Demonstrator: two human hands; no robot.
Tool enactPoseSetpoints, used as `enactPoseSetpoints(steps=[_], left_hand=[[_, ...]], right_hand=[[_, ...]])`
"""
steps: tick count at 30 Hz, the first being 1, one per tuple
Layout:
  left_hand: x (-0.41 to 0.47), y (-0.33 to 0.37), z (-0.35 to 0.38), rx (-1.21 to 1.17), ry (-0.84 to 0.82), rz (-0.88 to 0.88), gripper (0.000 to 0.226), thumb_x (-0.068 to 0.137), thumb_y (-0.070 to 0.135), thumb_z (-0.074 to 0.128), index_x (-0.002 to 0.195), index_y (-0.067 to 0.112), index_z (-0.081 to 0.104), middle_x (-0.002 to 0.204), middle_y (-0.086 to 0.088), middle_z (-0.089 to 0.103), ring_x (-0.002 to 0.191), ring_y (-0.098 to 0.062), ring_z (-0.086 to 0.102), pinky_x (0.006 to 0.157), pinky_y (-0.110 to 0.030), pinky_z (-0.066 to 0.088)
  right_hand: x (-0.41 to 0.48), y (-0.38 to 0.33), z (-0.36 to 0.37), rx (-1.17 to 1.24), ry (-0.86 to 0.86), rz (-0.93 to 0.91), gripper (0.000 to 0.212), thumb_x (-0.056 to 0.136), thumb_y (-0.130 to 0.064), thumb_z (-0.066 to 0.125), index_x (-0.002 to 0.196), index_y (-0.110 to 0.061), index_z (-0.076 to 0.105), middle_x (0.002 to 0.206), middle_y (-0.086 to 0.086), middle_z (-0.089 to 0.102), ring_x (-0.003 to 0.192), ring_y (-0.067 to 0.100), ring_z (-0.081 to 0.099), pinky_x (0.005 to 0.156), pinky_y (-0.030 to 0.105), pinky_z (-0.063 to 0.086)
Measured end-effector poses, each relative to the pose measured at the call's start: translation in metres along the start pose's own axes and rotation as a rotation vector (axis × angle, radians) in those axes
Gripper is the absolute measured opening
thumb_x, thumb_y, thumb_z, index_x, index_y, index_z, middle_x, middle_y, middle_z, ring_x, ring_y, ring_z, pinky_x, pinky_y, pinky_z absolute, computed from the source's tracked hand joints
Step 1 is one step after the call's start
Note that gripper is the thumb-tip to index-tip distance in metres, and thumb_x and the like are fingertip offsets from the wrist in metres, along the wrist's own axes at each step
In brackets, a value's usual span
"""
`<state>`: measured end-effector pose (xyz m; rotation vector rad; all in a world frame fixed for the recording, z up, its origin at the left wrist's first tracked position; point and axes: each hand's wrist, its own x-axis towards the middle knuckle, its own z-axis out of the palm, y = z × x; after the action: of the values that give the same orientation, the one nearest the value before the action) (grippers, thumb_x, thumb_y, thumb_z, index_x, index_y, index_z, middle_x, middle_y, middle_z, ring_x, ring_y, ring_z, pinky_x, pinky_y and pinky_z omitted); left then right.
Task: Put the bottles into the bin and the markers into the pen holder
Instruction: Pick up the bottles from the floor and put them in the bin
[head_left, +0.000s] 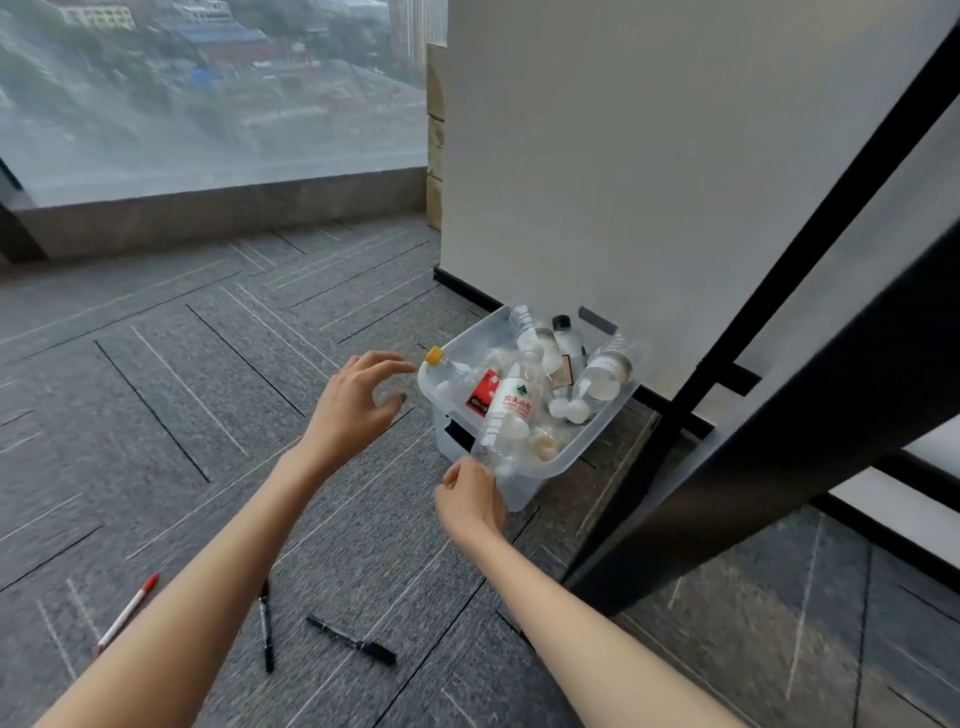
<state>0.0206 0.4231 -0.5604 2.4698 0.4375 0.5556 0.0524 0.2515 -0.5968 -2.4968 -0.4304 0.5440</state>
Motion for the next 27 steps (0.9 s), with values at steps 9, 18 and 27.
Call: enactPoseSetpoints(steps=[9, 18, 27], left_hand=[[-0.051, -0.044, 0.002, -0.133, -0.163, -0.182, 0.025, 0.088, 0.018, 0.063, 0.103, 0.037, 0.066, 0.114, 0.009, 0.063, 0.106, -0.012, 0.06, 0.094, -0.041, 0.048], [-0.066, -0.043, 0.011, -0.163, -0.25, -0.209, 0.023, 0.088, 0.016, 0.063, 0.093, 0.038, 0.07, 0.098, 0.017, 0.071, 0.089, -0.004, 0.067, 0.085, -0.039, 0.055], [-0.126, -0.065, -0.019, -0.15, -0.194, -0.358, 0.031, 0.091, 0.014, 0.061, 0.085, 0.043, 0.064, 0.093, 0.016, 0.07, 0.08, 0.003, 0.063, 0.08, -0.027, 0.053]], right_hand=[[0.014, 0.01, -0.003, -0.04, 0.142, 0.049, 0.036, 0.089, -0.012, 0.057, 0.123, -0.009, 0.047, 0.126, 0.005, 0.052, 0.103, 0.024, 0.061, 0.077, 0.034, 0.049], [0.005, -0.008, 0.009, -0.063, 0.004, -0.094, 0.019, 0.091, -0.01, 0.055, 0.109, -0.014, 0.059, 0.116, 0.001, 0.06, 0.088, 0.015, 0.053, 0.074, 0.027, 0.039], [-0.019, -0.036, 0.058, -0.127, -0.196, -0.249, 0.015, 0.092, -0.01, 0.055, 0.105, -0.013, 0.062, 0.11, 0.002, 0.065, 0.087, 0.016, 0.055, 0.072, 0.027, 0.039]])
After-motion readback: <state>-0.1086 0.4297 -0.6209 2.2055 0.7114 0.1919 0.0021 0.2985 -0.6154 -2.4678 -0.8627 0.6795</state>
